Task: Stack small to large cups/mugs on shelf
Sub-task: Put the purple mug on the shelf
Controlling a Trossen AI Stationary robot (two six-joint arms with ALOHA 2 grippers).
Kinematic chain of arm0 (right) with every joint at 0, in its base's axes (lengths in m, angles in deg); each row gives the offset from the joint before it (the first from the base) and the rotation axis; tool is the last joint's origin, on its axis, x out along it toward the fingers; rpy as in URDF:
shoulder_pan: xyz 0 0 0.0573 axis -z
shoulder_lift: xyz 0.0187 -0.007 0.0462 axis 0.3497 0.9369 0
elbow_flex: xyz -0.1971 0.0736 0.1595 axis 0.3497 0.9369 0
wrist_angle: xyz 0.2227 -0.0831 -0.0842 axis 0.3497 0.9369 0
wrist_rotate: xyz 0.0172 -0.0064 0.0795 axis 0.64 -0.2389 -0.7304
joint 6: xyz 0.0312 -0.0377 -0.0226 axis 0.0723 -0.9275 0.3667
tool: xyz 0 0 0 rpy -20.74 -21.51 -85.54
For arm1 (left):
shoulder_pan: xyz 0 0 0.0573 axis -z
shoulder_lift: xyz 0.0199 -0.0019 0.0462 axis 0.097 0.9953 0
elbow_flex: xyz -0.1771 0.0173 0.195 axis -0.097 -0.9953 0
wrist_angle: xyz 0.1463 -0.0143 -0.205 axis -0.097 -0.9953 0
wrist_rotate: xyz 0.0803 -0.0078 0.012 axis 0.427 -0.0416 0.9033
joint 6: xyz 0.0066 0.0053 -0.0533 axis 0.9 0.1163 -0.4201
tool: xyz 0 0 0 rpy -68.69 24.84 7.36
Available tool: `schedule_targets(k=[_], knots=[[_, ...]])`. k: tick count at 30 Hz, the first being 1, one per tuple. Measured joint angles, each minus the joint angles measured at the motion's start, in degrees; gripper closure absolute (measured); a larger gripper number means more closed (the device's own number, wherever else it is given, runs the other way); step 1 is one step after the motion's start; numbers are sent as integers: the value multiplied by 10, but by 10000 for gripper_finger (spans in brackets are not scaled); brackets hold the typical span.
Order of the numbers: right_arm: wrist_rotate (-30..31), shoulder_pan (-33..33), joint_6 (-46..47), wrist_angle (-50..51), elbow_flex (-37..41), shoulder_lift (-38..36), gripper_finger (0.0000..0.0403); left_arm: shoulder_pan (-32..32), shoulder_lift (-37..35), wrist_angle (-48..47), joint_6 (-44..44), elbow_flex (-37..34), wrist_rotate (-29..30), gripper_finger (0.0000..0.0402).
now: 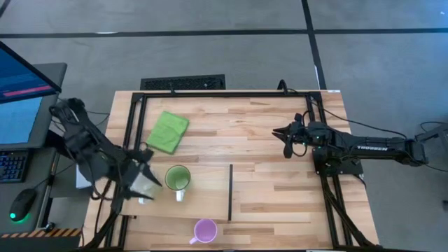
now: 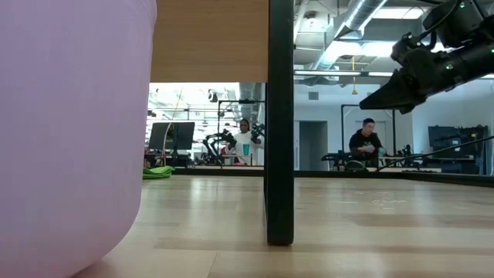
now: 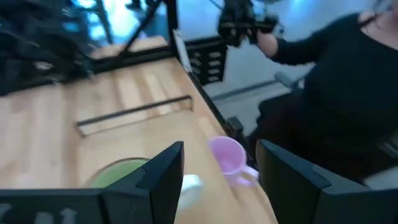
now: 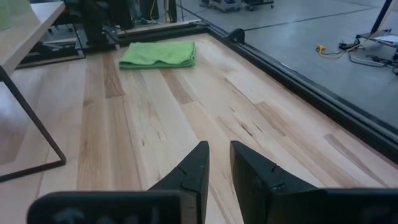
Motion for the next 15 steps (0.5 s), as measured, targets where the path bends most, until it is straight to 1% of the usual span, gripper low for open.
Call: schedule_targets(k=[2, 4, 6, 7, 11, 15], knots=[[0, 0, 0, -5, 0, 0, 316, -1, 23, 21, 5, 0, -37, 209], [0, 0, 0, -5, 0, 0, 316, 0, 48, 52, 17, 0, -89, 209], [0, 0, 0, -5, 0, 0, 316, 0, 74, 69, 16, 8, -141, 209], [0, 0, 0, -5, 0, 0, 316, 0, 87, 77, 7, 17, -157, 209], [0, 0, 0, -5, 0, 0, 316, 0, 144, 68, -47, 58, -162, 209], [0, 0, 0, -5, 0, 0, 316, 0, 208, 2, -74, 123, -161, 209]])
